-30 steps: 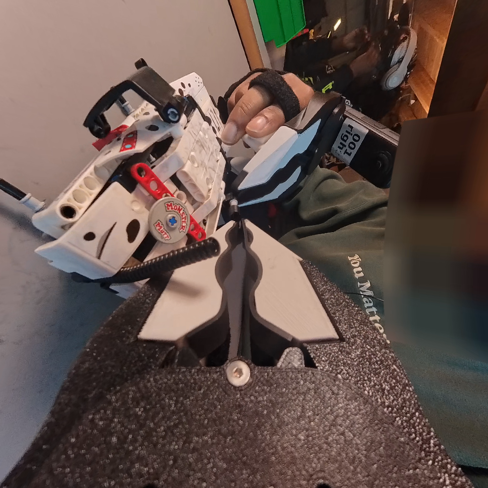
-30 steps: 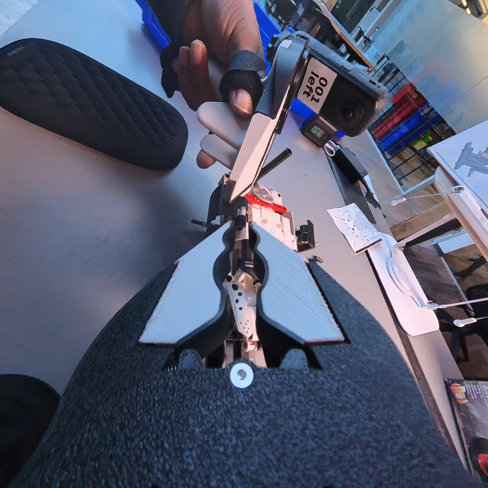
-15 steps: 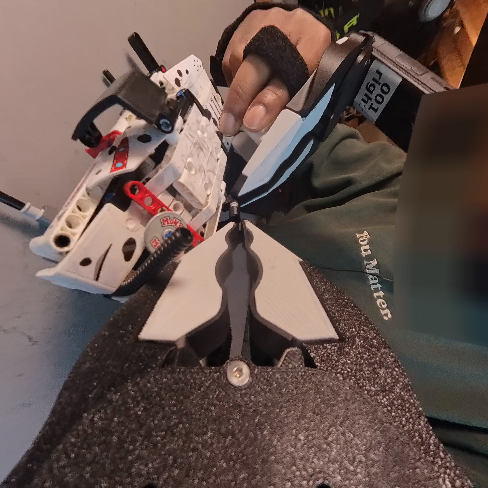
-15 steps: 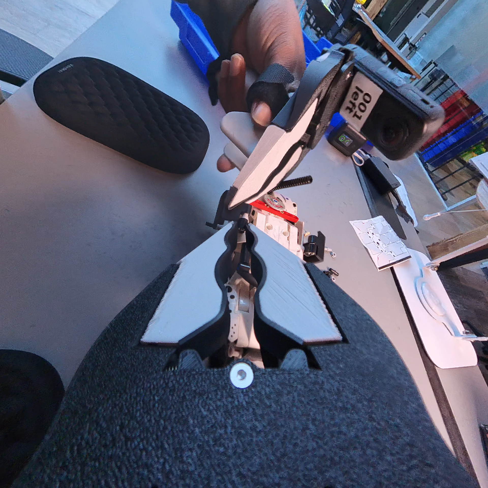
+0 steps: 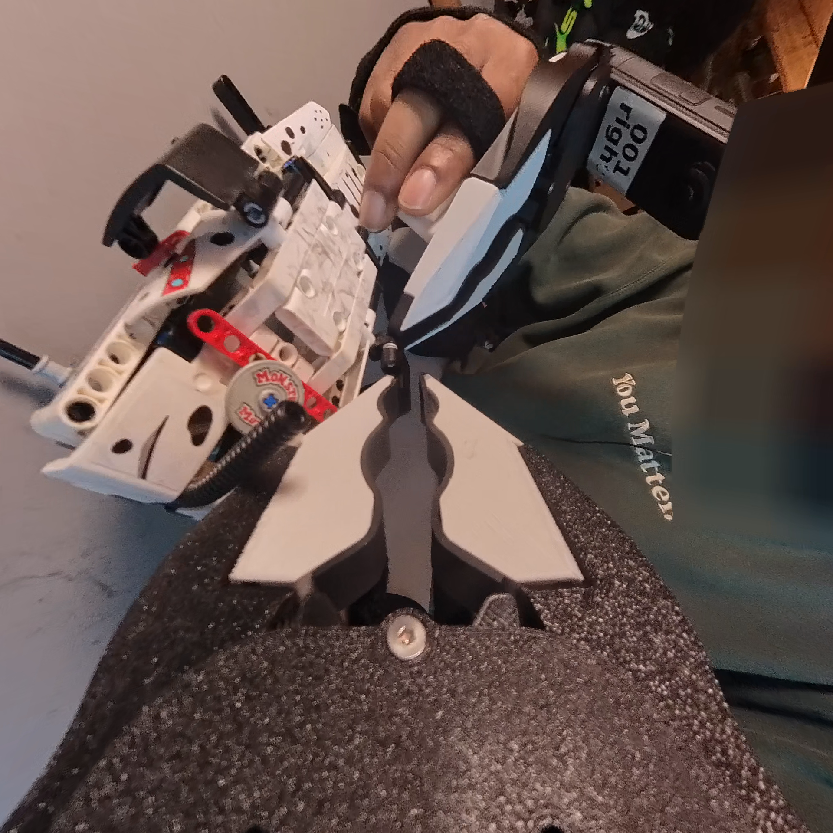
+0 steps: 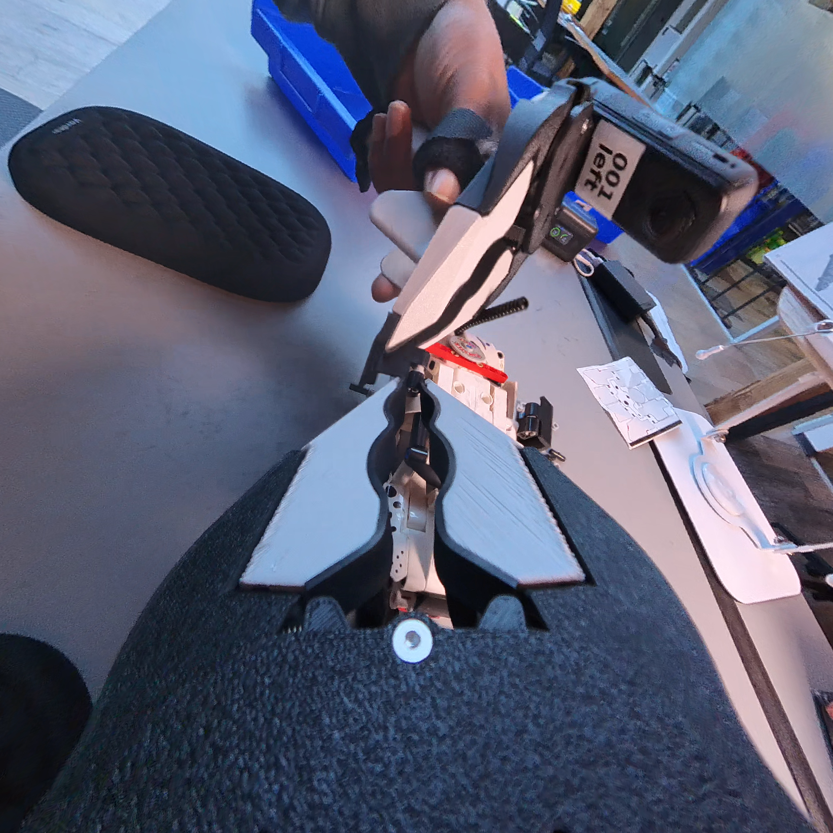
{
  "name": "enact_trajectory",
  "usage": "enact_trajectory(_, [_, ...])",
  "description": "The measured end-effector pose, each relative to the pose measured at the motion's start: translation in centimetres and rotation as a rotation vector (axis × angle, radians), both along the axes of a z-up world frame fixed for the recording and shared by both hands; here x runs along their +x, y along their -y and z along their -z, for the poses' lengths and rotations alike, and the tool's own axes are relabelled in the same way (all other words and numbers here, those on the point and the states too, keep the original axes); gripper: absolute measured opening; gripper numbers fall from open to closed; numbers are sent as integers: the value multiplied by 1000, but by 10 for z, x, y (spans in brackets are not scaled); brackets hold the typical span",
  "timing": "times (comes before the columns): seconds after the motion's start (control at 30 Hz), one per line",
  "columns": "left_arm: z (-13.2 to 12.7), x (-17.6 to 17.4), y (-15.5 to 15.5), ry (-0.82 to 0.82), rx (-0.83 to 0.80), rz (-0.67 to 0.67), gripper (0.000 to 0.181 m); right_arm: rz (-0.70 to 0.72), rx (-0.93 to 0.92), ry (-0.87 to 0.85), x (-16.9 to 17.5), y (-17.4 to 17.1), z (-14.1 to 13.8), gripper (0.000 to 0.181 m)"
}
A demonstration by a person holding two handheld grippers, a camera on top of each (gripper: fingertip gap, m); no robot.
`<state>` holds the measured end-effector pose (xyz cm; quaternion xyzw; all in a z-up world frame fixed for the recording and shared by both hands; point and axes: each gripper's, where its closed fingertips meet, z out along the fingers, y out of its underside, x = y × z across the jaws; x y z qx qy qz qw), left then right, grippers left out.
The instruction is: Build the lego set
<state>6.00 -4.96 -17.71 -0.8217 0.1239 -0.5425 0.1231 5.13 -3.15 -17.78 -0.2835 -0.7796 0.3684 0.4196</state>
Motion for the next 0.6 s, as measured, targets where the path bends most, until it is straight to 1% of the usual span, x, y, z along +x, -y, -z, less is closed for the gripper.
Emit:
enact_trajectory(0.07, [-3, -3, 4, -13, 37, -24, 20, 11, -10, -23, 1, 0, -5, 7])
enact_trajectory(0.13, [-3, -8, 9, -70, 115, -55, 24, 13, -24, -29, 6, -1, -12, 12])
enact_trajectory(0.2, [-8, -11, 11, -112, 224, -96, 23, 11, -3, -13, 9, -2, -10, 11])
enact_trajectory(0.27, [-6, -12, 11, -182, 320, -137, 22, 16, 34, 8, 9, -4, -4, 11])
enact_trajectory(0.33, [-2, -12, 6, -243, 408, -188, 21, 18, 53, 9, 5, -6, -2, 7])
enact_trajectory(0.4, [-6, -11, 0, -261, 481, -238, 19, -2, 63, 23, 3, -6, -3, 5])
enact_trajectory(0.47, [-6, -12, -6, -296, 516, -273, 13, -13, 115, 51, 0, -9, 0, 3])
enact_trajectory(0.6, [0, -12, -10, -362, 526, -278, 5, -66, 130, 118, -1, -6, 5, 1])
